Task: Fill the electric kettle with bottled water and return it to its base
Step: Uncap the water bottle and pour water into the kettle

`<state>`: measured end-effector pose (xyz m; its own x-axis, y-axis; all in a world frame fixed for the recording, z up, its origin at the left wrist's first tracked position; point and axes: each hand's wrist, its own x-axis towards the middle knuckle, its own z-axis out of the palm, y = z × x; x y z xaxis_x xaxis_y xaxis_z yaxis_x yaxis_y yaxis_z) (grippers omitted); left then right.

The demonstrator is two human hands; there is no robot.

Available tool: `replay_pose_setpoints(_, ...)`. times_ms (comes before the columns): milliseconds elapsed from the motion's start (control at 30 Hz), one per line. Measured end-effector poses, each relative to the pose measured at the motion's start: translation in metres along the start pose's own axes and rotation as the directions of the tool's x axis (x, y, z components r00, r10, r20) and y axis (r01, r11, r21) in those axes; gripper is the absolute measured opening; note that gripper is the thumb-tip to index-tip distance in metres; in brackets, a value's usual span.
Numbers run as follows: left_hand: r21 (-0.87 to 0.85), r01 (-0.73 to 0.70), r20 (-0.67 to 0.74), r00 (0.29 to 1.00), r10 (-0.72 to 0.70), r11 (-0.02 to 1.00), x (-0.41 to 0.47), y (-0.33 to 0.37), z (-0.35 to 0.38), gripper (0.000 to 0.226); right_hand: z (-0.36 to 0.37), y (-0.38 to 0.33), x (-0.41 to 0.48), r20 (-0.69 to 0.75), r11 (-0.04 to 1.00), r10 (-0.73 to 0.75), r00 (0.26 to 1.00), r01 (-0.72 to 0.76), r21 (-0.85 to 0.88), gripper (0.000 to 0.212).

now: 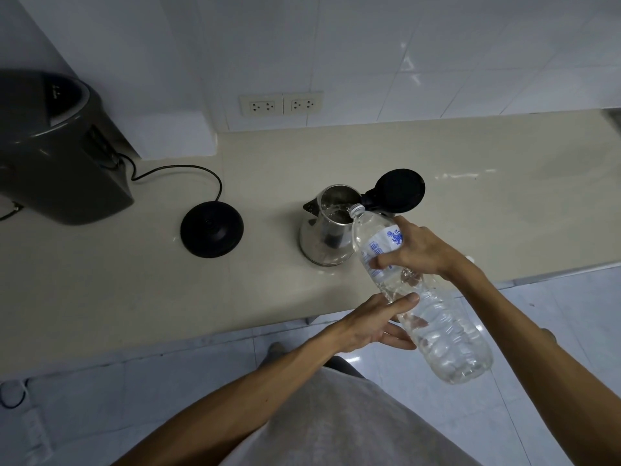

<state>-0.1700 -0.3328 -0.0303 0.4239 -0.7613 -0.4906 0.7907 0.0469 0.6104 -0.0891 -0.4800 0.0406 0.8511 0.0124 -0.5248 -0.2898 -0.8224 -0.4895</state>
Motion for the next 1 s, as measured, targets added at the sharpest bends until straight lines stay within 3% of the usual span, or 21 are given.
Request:
replay_pose_setpoints(167,0.008,-0.010,-0.002,1.000,0.010,1.000,0.002,0.000,-0.001,0.051,-0.002,-0.001,0.000,0.004,1.000,0.001,1.000,-0.001,0.003,0.091)
replay_pose_setpoints(333,0.003,-0.005,0.002,1.000,0.005,1.000,0.005,0.000,-0.001,0.045,-0.004,-0.001,0.000,0.005,1.000,0.010,1.000,-0.010,-0.002,0.088)
replay_pose_setpoints(500,-0.009,-0.009,0.007,1.000,0.009,1.000,0.007,-0.004,-0.002,0.053,-0.004,-0.001,0.000,0.012,1.000,0.006,1.000,-0.006,-0.003,0.089)
replay_pose_setpoints(767,-0.010,-0.005,0.016,1.000,0.005,1.000,0.007,-0.005,-0.003,0.040,-0.004,0.002,0.002,0.023,1.000,-0.002,1.000,0.003,-0.014,0.090)
replay_pose_setpoints(1000,-0.013,-0.010,0.014,1.000,0.011,1.000,0.010,-0.009,-0.002,0.062,-0.004,0.003,0.002,0.030,1.000,-0.016,0.999,0.017,-0.026,0.092)
